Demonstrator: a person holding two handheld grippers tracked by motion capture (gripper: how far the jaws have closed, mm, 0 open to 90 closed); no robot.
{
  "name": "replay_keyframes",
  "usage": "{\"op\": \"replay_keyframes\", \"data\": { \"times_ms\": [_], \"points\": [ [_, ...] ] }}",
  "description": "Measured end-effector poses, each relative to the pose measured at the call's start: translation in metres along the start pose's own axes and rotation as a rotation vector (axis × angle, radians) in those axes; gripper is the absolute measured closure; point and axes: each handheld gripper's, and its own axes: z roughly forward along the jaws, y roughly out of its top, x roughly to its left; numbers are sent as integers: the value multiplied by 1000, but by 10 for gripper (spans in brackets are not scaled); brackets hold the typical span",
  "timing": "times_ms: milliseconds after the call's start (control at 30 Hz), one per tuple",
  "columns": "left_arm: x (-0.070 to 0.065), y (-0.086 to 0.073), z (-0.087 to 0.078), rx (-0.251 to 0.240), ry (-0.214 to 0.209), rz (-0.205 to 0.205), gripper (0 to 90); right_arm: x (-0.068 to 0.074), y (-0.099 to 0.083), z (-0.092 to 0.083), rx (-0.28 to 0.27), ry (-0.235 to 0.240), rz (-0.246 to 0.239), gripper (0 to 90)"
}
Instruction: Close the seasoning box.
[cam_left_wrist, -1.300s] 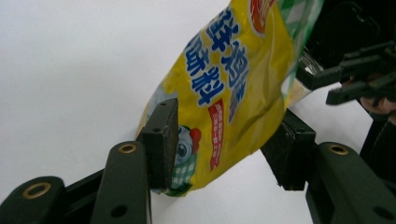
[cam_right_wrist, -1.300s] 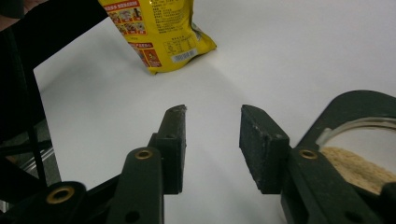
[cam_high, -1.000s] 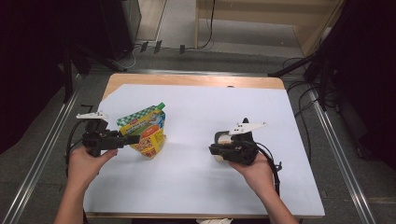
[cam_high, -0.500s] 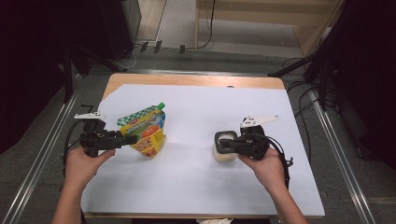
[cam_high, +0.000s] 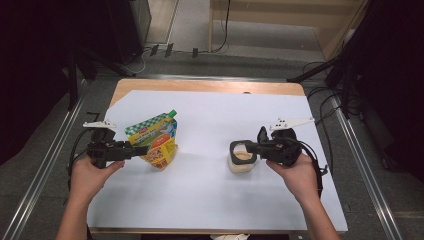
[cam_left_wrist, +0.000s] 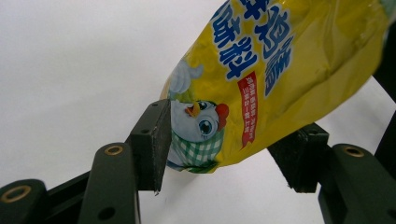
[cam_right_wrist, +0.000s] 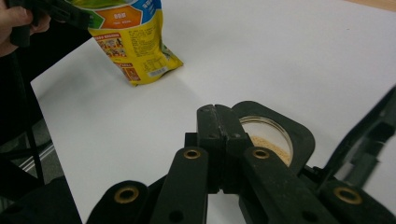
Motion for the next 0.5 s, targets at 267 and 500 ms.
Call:
{"op": "replay_keyframes", "data": {
  "times_ms": [267, 500],
  "points": [
    [0, 0, 0, -12, -7, 6, 413, -7, 3, -17, -13, -23, 14, 900],
    [0, -2, -2, -3, -10, 7, 410, -14, 4, -34, -29, -60, 27, 900]
  ]
}}
